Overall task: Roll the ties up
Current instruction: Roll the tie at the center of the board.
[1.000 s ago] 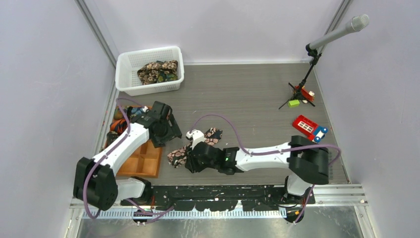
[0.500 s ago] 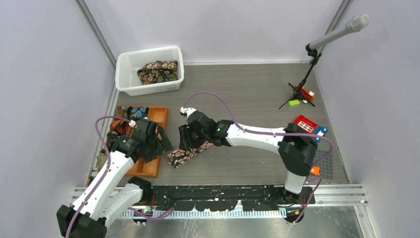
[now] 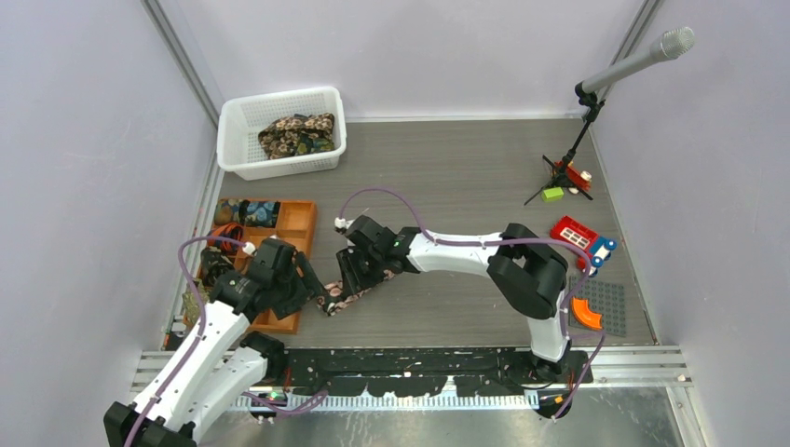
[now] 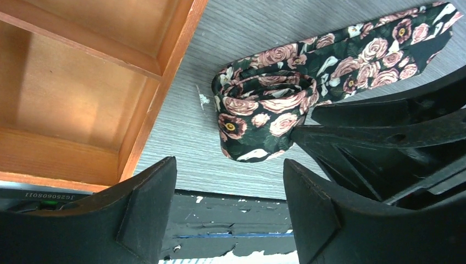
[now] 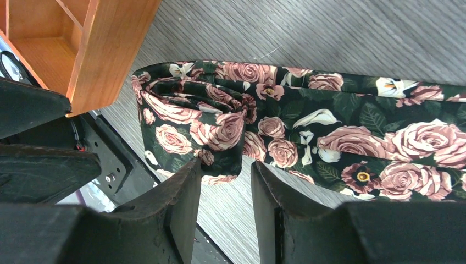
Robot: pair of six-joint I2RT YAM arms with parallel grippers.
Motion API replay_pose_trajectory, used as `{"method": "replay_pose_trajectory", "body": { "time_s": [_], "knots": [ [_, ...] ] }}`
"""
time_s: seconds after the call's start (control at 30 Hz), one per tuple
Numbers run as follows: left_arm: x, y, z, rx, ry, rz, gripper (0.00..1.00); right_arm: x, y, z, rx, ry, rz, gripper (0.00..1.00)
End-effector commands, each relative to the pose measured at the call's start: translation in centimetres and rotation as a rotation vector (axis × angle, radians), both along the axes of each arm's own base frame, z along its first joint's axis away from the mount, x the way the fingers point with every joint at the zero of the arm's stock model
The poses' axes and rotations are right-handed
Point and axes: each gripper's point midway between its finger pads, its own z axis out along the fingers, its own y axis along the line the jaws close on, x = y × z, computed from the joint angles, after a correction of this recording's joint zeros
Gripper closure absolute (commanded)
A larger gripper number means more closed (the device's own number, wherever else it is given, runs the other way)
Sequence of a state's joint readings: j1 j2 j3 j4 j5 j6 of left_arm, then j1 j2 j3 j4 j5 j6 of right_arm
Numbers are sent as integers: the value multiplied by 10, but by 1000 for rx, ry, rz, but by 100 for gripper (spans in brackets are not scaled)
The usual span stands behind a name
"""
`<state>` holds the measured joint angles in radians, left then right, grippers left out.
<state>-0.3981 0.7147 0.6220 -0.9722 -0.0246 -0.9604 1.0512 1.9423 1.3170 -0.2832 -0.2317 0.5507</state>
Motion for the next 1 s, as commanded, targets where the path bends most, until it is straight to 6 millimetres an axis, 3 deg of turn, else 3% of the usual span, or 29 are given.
{"method": "replay_pose_trajectory", "body": {
  "time_s": [0.0, 0.27, 0.47, 0.97],
  "knots": [
    [3, -6, -2, -32, -16, 10, 28, 10, 13, 24, 81, -20, 17, 56],
    [3, -4, -12, -39, -34, 39, 32, 20, 14, 40, 141, -16, 4, 48],
    [3, -6, -20, -61, -53, 57, 33, 21, 18, 26, 134, 13, 6, 48],
    [14, -13, -34, -94, -84, 58, 33, 26, 11, -5, 115, 55, -15, 63]
  ]
}}
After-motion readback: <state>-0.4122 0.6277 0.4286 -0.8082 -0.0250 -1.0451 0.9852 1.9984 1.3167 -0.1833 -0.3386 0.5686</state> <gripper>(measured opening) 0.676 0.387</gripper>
